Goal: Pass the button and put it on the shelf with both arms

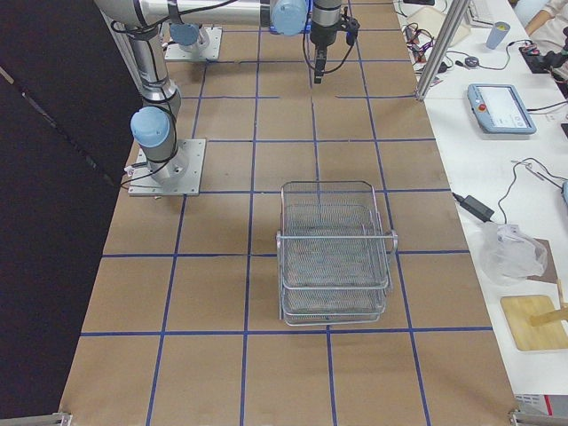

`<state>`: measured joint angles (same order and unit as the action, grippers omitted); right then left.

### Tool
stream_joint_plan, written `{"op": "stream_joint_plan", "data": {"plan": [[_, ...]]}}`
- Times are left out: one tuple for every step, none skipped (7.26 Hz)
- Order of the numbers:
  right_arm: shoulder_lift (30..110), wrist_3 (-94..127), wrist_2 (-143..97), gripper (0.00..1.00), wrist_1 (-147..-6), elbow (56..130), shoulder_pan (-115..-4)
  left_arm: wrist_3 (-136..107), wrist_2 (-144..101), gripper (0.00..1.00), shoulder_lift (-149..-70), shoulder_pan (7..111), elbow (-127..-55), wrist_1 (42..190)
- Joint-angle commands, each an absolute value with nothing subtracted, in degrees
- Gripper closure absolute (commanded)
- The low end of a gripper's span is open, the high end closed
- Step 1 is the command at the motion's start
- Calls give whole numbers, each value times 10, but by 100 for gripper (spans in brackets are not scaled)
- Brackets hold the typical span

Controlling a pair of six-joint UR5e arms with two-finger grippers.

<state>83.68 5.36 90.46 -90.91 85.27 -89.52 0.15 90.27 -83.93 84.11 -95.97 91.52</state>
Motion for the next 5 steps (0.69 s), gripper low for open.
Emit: {"op": "stream_joint_plan", "data": {"plan": [[835,54,897,0,-915,844,-892,-1,903,0,-841,841,-960,916],[832,54,903,0,-906,833,-892,2,901,0,-841,841,-961,919],[831,57,901,0,-909,831,-891,2,900,0,-841,841,-961,919],[829,57,902,0,-907,833,-893,2,899,0,-841,841,-961,918],[831,55,902,0,-905,831,-894,2,902,0,-840,841,-961,918]]}}
